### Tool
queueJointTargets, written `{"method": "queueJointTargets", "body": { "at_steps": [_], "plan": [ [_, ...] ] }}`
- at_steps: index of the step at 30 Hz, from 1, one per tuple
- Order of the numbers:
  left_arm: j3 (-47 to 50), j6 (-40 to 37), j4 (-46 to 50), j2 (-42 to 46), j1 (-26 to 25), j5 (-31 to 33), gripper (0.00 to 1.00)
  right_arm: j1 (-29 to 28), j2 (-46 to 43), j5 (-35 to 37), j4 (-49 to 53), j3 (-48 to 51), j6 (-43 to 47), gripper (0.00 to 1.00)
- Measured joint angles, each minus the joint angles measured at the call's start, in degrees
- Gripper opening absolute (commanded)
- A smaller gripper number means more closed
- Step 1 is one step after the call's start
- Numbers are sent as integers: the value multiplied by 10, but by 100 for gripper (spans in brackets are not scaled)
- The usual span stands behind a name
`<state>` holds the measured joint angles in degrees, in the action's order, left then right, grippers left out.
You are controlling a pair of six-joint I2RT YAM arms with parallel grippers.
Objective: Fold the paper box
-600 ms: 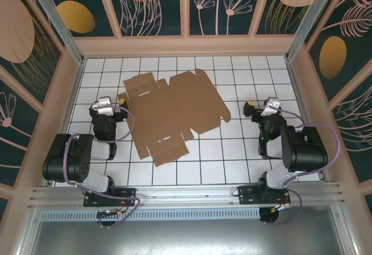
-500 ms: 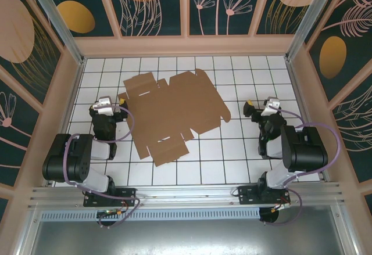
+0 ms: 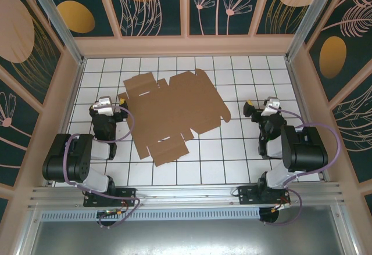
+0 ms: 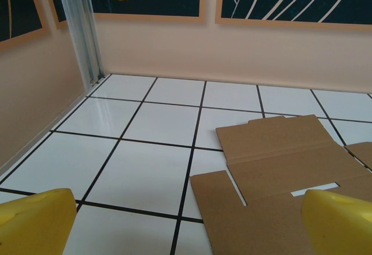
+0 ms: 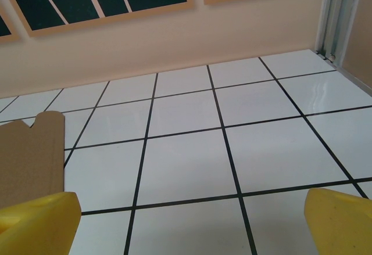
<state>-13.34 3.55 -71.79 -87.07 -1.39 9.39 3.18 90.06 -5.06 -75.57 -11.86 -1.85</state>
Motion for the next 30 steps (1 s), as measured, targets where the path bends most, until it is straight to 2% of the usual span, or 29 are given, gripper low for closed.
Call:
{"method": "queueJointTargets", "body": {
  "at_steps": [18,20,22,25,27,30],
  "plan": [
    [0,2,0,1,0,2,99,2,0,-10,-1,1,0,99],
    [0,6,34,31,0,15,99,-5,-17,-3,8,8,5,99],
    [-9,9,84,83,0,22,99,-35,-68,29,49,9,23,99],
    [-55,16,151,151,-4,17,99,-123,-158,83,101,-9,62,99],
    [-89,25,188,192,-28,27,99,-188,-206,107,131,-37,76,99],
    [-137,40,256,249,-95,29,99,-264,-261,127,198,-98,85,99]
  ]
}}
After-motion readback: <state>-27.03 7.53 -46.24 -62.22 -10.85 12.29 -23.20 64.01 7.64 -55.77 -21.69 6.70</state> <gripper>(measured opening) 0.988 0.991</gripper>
